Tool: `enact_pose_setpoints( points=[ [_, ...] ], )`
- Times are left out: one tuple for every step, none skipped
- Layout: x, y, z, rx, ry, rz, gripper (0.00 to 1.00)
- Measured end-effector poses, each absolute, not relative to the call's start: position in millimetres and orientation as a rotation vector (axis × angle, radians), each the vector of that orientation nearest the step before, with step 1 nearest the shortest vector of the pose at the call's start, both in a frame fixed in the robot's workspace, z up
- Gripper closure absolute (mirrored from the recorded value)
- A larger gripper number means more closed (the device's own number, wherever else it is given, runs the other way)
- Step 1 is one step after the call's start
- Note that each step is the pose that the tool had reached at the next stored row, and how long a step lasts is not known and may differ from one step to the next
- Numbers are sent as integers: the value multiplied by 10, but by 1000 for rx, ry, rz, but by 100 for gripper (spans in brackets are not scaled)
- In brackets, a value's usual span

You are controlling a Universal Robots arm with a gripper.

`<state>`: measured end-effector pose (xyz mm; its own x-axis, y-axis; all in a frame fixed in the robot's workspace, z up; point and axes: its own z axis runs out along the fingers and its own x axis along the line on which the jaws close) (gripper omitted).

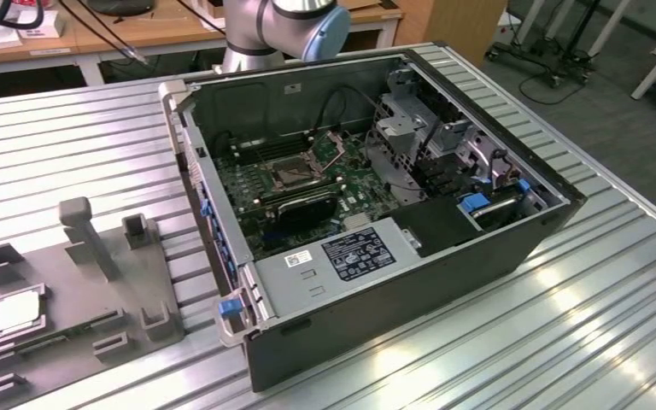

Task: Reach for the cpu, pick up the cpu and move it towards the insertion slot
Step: 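Reach for the cpu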

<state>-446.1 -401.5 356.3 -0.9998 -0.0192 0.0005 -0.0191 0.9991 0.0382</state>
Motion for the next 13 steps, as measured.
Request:
enact_pose_setpoints(
  points=[
    [-4470,-4017,3563,30,-3140,-60,89],
    [-4475,-4019,3563,30,-3140,-60,89],
    [-4481,-4021,3562,30,-3140,-60,89],
    [-4502,-4040,3563,33,-3140,-60,89],
    [-4505,-4043,3563,33,-3140,-60,89],
    [-4508,-4046,3562,33,-3140,-60,89],
    [-4509,-4047,3563,34,-3140,-60,89],
    [-4511,-4049,3563,34,-3140,-60,89],
    [-4513,-4050,3562,34,-3140,-60,89],
    [-4514,-4052,3563,34,-3140,-60,89],
    [-4516,-4054,3563,34,-3140,-60,89],
    [-4518,-4055,3563,35,-3140,-60,89],
    [-4519,-4057,3563,35,-3140,-60,89]
  ],
)
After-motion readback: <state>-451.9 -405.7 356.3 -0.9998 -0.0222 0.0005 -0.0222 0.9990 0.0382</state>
